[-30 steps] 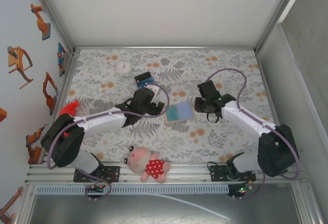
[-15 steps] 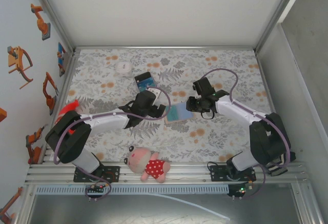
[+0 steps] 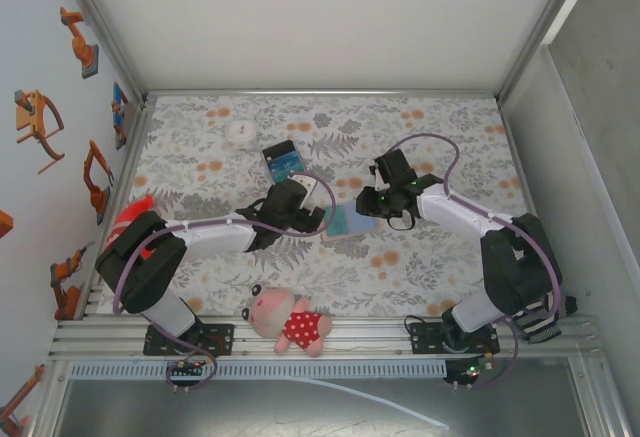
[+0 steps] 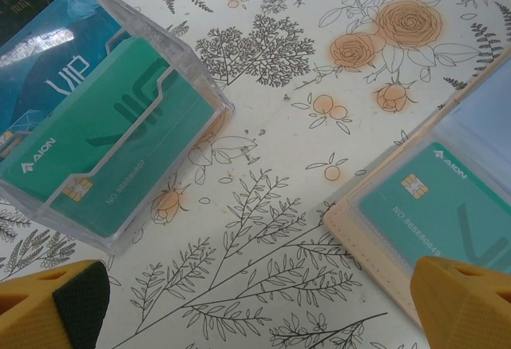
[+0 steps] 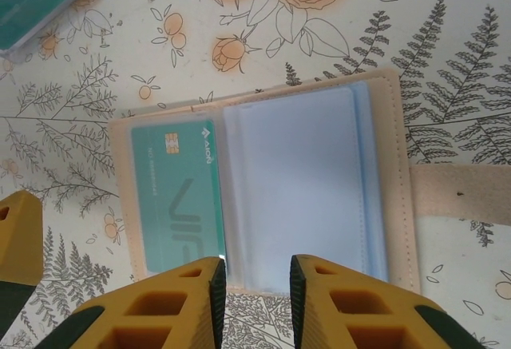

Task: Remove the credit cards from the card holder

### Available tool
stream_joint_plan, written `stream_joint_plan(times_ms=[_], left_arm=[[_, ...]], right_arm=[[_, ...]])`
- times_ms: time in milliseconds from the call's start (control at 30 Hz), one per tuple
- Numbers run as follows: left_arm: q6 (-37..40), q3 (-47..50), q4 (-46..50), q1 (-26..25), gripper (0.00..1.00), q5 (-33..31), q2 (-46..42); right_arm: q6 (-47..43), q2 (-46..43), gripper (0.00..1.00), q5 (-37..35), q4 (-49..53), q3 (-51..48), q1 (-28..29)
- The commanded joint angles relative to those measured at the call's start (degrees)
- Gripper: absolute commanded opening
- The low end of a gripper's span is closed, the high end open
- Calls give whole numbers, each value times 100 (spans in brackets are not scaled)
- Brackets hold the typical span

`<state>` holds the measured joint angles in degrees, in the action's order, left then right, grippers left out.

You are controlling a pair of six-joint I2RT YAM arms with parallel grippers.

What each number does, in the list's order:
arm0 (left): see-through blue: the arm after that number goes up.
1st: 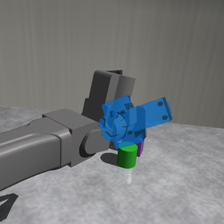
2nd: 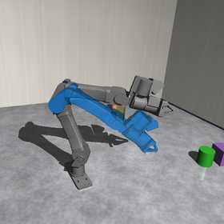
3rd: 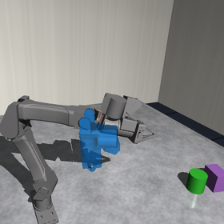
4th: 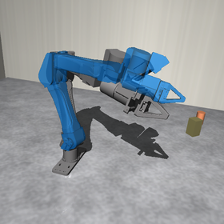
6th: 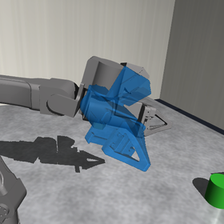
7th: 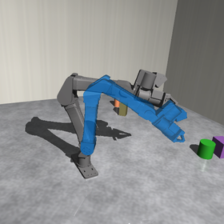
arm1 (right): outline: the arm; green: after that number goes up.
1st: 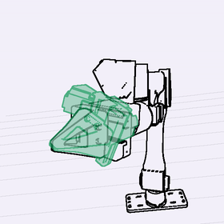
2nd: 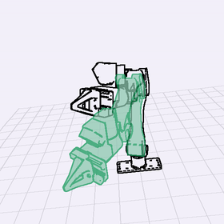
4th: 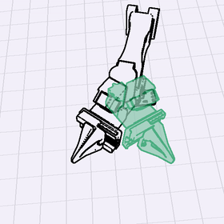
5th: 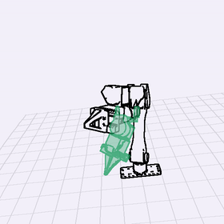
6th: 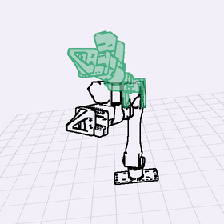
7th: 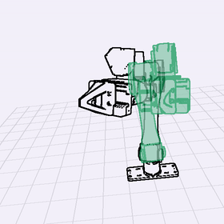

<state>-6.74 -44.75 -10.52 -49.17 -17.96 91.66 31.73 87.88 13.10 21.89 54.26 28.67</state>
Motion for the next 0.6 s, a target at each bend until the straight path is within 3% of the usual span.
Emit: stream_joint_plan(times_ms=[0, 567], left_arm=[[52, 54, -81, -55, 97, 62, 61], [282, 89, -435, -94, 97, 86, 431]], right_arm=[[62, 98, 27, 202, -130, 179, -10], [-75, 458, 19, 689, -193, 335, -19]])
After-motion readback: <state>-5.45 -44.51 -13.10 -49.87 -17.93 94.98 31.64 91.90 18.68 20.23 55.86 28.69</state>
